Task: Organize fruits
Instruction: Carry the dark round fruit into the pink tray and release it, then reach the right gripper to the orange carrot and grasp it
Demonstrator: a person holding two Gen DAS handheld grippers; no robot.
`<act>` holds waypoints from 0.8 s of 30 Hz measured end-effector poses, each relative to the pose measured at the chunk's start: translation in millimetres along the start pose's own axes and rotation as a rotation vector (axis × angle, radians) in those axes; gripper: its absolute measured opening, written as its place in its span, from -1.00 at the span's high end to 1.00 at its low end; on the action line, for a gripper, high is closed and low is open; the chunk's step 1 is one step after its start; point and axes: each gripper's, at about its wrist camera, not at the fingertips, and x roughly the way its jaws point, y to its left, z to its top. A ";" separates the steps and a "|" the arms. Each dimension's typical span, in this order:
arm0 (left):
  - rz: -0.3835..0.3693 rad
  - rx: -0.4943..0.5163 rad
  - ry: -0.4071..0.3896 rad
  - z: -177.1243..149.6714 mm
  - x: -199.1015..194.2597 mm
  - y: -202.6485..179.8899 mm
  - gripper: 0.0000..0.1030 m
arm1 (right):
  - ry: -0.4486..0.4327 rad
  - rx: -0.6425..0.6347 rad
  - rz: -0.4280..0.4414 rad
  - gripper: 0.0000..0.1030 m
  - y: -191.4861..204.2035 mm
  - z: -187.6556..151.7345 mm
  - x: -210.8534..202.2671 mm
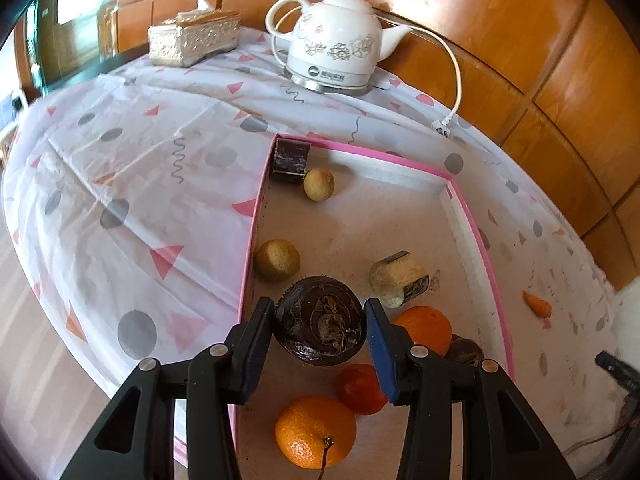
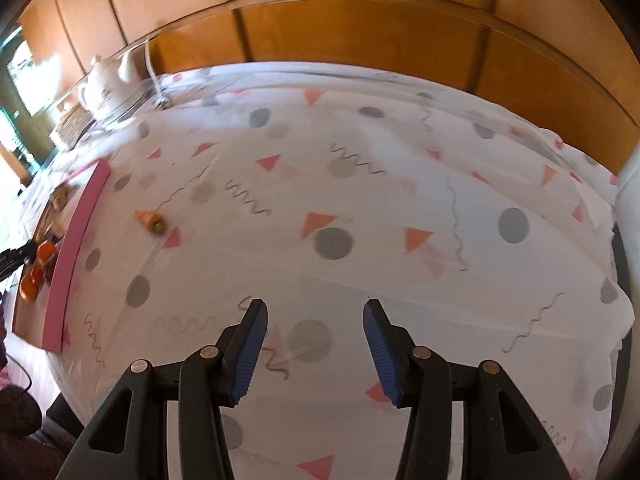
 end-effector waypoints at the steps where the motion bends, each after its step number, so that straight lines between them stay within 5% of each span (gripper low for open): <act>1: 0.000 0.006 -0.003 0.0 0.1 -0.9 0.08 | 0.005 -0.006 0.000 0.02 1.1 0.0 0.7; 24: 0.028 0.070 -0.068 -7.5 -20.1 -17.7 -0.08 | 0.083 -0.176 0.056 0.02 81.4 16.0 35.1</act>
